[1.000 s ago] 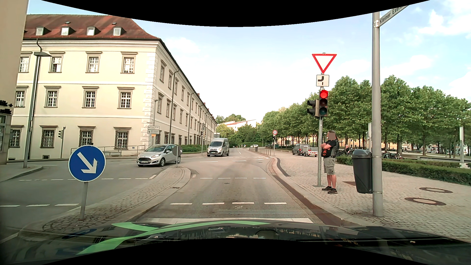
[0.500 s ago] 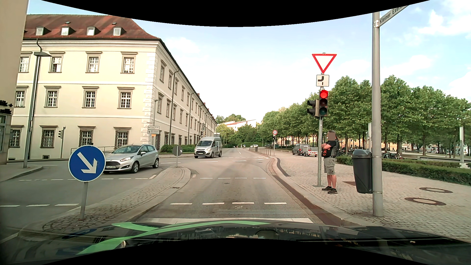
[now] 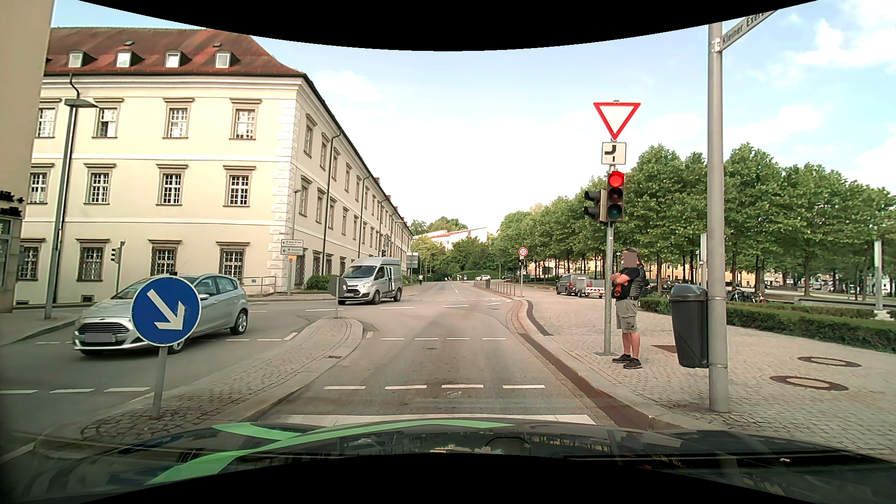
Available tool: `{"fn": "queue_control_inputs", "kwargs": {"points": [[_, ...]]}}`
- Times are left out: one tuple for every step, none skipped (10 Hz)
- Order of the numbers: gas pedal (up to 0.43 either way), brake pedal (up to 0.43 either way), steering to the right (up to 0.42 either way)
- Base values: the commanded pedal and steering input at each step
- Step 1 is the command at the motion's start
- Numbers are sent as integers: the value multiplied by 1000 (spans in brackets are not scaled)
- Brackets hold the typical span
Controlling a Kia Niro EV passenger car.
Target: Follow the waypoints while adhering to traffic rules and regulations
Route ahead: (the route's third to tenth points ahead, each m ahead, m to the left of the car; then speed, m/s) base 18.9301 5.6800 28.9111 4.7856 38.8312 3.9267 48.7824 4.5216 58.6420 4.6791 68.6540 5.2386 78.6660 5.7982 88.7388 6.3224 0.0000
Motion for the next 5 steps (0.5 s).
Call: {"fn": "queue_control_inputs", "kwargs": {"points": [[0, 451, 9], [0, 451, 9], [0, 457, 8], [0, 451, 8], [0, 451, 8]]}}
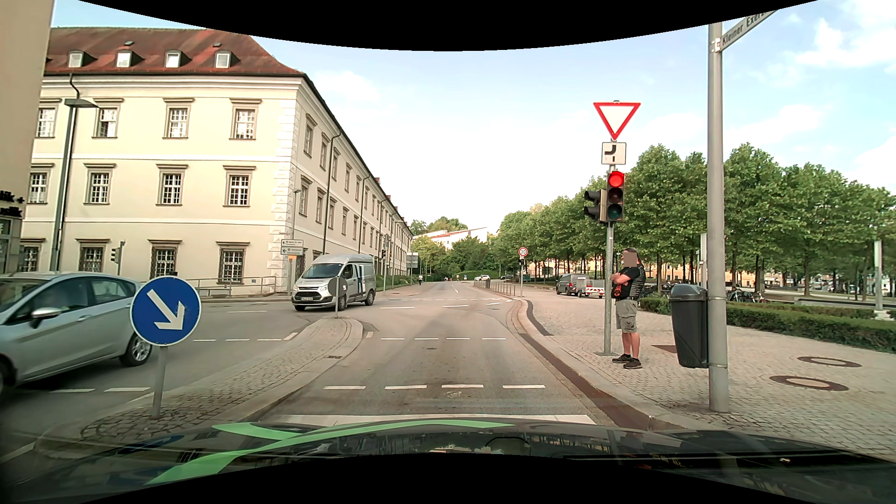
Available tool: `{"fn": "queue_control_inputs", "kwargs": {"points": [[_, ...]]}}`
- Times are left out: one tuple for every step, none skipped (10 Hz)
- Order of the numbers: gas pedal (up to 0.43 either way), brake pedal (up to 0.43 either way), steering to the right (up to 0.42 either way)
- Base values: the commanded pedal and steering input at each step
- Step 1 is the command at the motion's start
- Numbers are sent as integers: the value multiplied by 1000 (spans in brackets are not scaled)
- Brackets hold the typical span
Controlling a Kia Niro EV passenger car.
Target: Follow the waypoints while adhering to traffic rules and regulations
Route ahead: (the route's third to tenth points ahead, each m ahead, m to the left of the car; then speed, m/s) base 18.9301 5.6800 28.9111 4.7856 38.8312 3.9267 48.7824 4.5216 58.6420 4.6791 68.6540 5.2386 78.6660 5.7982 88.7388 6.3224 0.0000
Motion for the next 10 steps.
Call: {"fn": "queue_control_inputs", "kwargs": {"points": [[0, 457, 8], [0, 463, 8], [0, 463, 8], [0, 457, 8], [0, 463, 8], [0, 463, 8], [0, 457, 8], [0, 457, 8], [0, 457, 8], [0, 457, 8]]}}
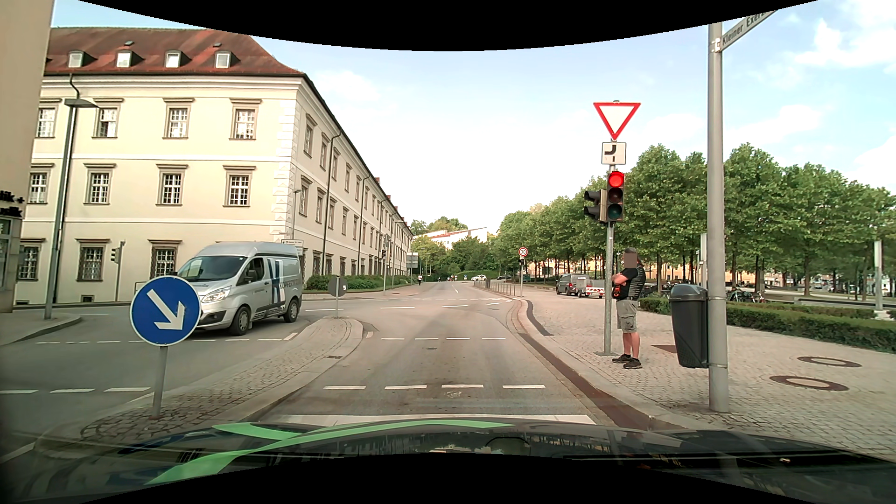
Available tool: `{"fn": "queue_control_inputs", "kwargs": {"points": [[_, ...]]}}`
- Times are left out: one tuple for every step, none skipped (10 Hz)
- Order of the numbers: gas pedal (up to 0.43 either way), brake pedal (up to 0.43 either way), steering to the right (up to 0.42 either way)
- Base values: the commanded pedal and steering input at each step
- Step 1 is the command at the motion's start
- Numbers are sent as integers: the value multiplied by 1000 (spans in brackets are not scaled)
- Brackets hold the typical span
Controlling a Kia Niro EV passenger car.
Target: Follow the waypoints while adhering to traffic rules and regulations
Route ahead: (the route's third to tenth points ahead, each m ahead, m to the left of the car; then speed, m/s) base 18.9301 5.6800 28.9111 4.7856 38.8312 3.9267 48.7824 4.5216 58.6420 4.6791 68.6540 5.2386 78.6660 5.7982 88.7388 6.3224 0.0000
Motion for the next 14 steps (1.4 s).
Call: {"fn": "queue_control_inputs", "kwargs": {"points": [[0, 457, 8], [0, 457, 8], [0, 457, 8], [0, 457, 8], [0, 457, 8], [0, 457, 7], [0, 457, 7], [0, 457, 6], [0, 457, 6], [0, 457, 6], [0, 457, 6], [0, 457, 6], [0, 457, 5], [0, 457, 5]]}}
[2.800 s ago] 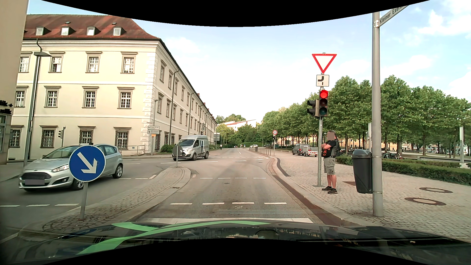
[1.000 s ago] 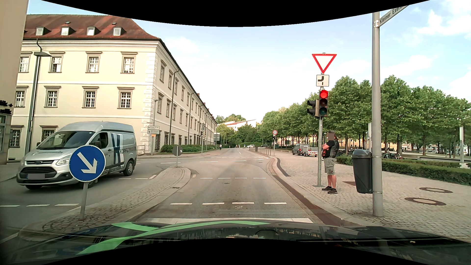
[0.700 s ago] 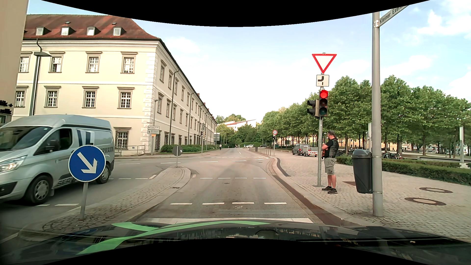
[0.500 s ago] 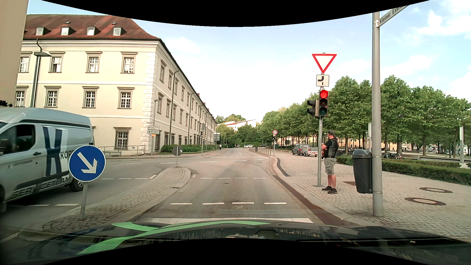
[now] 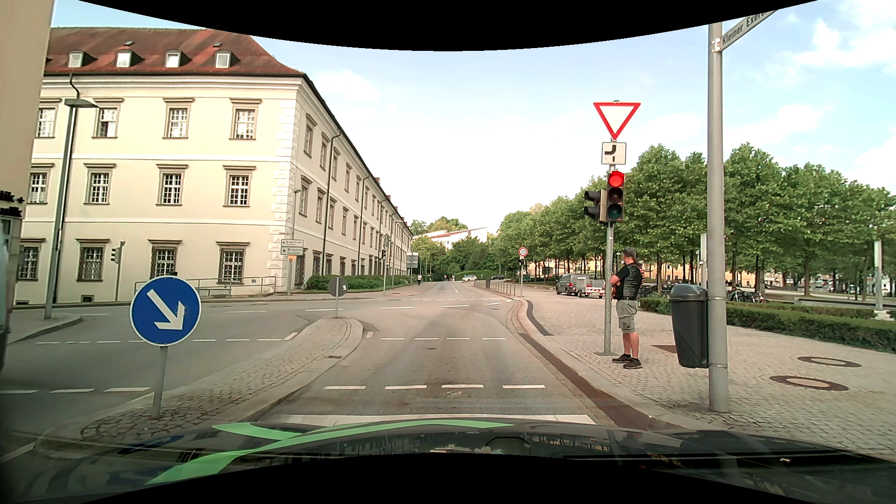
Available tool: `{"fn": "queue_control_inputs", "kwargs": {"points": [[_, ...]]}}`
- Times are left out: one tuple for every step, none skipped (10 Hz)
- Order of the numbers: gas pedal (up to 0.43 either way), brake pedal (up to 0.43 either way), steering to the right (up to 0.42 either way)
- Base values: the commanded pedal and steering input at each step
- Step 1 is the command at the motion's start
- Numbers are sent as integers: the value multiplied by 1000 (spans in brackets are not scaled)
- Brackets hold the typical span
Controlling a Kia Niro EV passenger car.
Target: Follow the waypoints while adhering to traffic rules and regulations
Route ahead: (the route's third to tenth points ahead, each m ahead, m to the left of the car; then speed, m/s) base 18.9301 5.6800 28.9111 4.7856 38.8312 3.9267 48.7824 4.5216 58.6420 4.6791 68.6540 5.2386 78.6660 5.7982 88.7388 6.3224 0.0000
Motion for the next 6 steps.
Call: {"fn": "queue_control_inputs", "kwargs": {"points": [[0, 457, 5], [0, 457, 6], [0, 457, 5], [0, 457, 6], [0, 457, 5], [0, 457, 6]]}}
